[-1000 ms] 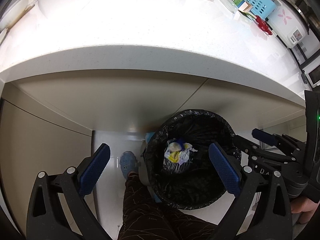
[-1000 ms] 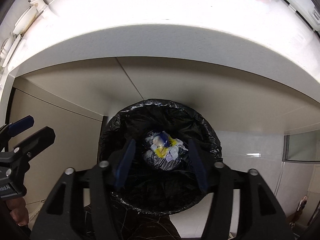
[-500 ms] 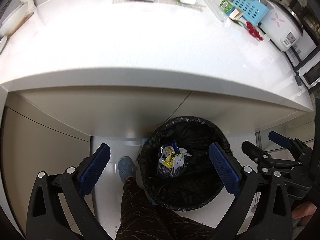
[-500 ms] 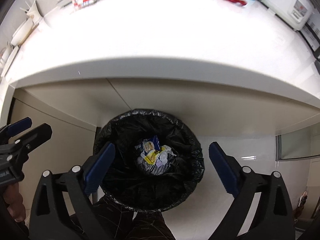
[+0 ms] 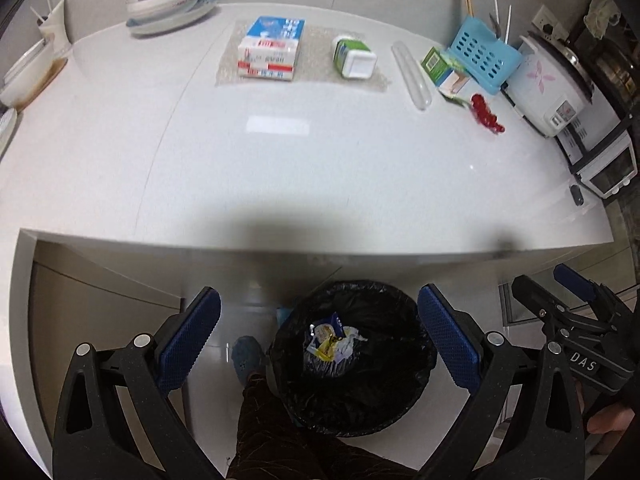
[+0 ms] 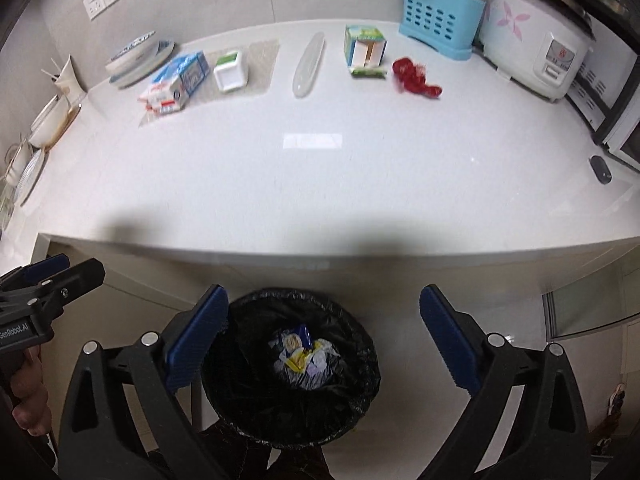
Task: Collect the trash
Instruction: 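Raise both open tools up toward the items on the counter, then grasp the blue milk carton with the left tool while the right tool grasps the clear plastic case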
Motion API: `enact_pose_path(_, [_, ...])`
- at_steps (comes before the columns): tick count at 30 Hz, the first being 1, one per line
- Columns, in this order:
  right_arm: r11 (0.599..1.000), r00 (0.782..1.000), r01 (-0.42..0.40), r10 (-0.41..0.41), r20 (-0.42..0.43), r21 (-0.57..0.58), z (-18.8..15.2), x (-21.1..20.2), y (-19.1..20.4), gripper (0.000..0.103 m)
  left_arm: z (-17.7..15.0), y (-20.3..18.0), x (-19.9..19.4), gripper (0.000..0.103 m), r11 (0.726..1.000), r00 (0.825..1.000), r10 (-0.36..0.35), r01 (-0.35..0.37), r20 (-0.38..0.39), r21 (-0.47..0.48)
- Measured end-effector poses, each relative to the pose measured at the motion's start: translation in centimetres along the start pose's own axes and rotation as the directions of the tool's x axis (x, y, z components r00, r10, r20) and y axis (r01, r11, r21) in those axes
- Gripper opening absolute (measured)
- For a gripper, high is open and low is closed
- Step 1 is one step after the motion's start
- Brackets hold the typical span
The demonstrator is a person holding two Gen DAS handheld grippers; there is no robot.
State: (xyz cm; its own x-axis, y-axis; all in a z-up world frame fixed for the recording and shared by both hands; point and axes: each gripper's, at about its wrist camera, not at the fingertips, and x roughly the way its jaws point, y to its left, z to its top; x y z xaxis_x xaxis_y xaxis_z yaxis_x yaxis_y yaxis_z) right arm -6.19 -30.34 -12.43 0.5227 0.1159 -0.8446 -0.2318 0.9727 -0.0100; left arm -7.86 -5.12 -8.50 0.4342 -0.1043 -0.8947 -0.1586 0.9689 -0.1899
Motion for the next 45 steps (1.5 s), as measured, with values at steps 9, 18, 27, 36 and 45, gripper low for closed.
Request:
enact_pose_path(9, [1.0, 0.998, -0.011, 0.009, 0.057, 0.024, 5.2, -1.6, 0.1, 0.093, 4.8, 0.3, -1.6, 0.097, 1.0, 0.999, 0.026, -0.026, 0.035, 0.012])
enact_pose_path(18, [0.999, 0.997, -0.023, 0.02, 0.071, 0.043, 10.2, -0.6, 1.2, 0.09, 10.0, 2.1, -1.3, 0.096, 1.0, 0.999, 0.027, -0.027, 0.035, -0.002])
enact_pose_path(27, [0.998, 0.999, -0.016, 0.014, 0.033, 0.058, 15.4, 3.1, 1.8, 0.085, 16.0, 3.7, 1.4, 0.096, 0.999, 0.999, 0.043, -0.043, 0.012, 0.006])
enact_pose_path(36, [0.995, 0.999, -0.012, 0.017, -0.045, 0.103, 21.1, 8.9, 1.2, 0.08, 21.5, 5.0, 5.9, 0.095, 0.997, 0.997, 0.073, -0.071, -0.036, 0.031])
enact_pose_path(45, [0.993, 0.993, 0.025, -0.011, -0.116, 0.118, 25.0, 14.1, 1.2, 0.066, 25.0, 5.6, 10.1, 0.093, 0.996, 0.992, 0.083, -0.078, -0.097, 0.048])
